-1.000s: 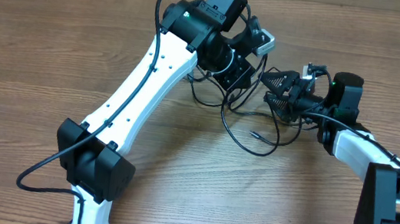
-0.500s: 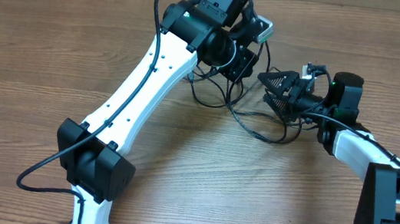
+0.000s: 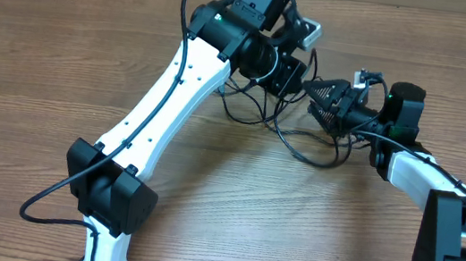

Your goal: Untangle cables

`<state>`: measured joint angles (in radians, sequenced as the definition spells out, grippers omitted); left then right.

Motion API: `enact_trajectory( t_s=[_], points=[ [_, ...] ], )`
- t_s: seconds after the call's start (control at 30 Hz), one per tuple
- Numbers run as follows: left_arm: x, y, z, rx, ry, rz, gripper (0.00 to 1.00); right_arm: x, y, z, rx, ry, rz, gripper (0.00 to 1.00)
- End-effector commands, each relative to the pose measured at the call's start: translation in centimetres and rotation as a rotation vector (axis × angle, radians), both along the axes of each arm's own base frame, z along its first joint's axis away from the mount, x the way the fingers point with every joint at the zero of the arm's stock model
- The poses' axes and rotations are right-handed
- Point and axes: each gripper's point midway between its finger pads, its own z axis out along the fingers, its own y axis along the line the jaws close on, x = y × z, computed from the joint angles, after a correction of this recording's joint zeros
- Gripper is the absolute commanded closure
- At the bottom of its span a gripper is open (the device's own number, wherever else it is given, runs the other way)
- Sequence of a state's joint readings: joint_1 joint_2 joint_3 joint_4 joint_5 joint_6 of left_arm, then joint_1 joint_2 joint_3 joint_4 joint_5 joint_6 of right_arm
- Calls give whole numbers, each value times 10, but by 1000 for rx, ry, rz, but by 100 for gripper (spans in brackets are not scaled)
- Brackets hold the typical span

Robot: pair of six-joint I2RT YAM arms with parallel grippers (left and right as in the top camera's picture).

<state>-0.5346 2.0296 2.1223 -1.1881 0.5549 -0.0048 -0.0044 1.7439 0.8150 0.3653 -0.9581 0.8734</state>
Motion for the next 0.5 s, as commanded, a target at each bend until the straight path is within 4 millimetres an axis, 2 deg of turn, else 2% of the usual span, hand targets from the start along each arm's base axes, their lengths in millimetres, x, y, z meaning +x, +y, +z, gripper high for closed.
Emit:
enact_trajectory(
  t_s=[0.0, 0.17, 0.33, 0.47],
  points=[
    [-14, -9, -1, -30, -10, -122, 96, 7, 0, 8, -5, -55, -13, 0],
    [-22, -9, -2, -36, 19, -142, 96, 20, -7, 15, -104, -232, -36, 0],
    [-43, -21, 15, -169, 38, -278, 96, 26, -13, 13, -174, -295, -60, 0],
    [-46, -23, 17, -187, 44, -291, 96, 27, -13, 17, -181, -326, -58, 12]
  ],
)
